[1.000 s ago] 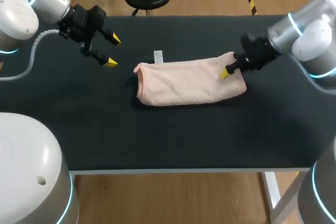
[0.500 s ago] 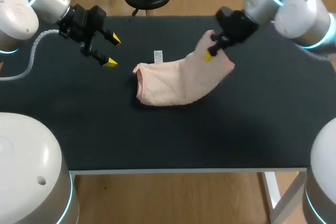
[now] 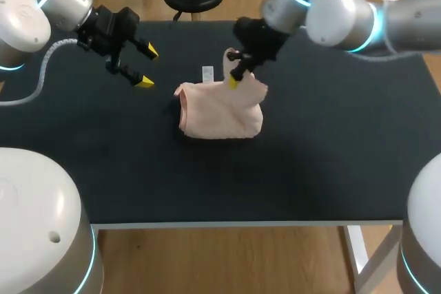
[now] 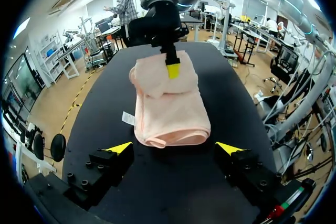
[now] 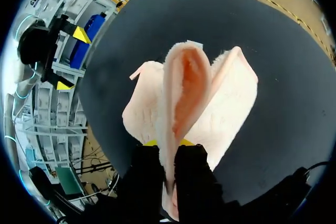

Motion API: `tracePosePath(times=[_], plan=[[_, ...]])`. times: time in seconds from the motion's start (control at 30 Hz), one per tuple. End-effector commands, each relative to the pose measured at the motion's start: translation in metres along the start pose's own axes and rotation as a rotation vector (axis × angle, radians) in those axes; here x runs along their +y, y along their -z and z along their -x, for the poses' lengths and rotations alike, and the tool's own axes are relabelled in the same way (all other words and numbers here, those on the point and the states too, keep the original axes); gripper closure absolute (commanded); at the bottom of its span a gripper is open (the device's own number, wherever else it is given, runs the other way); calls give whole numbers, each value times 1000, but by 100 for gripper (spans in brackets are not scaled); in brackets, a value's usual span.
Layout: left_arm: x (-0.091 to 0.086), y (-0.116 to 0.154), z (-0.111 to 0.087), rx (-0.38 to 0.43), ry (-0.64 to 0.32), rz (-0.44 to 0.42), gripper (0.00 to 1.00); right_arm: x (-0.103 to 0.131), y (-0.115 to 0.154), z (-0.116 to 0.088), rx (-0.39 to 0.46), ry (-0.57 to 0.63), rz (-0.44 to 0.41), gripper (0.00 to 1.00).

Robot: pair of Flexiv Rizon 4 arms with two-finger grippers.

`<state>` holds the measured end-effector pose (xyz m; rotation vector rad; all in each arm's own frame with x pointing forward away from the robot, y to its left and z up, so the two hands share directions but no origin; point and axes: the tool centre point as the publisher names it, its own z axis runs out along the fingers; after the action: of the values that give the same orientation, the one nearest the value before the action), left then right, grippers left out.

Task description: Fold the towel

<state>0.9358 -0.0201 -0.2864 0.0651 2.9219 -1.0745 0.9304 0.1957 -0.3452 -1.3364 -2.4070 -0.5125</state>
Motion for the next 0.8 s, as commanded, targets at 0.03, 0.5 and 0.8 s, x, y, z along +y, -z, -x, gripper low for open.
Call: tracePosePath(times=[0.03, 0.5, 0.8], plan=[[1, -1, 0, -2, -2, -4, 0, 16, -20, -4, 16, 17, -49, 100], [1, -1, 0, -2, -2, -4, 0, 4, -20, -50, 123, 204, -24, 0], [1, -1, 0, -2, -2, -4, 0, -9, -15, -99, 251, 425, 30, 0]])
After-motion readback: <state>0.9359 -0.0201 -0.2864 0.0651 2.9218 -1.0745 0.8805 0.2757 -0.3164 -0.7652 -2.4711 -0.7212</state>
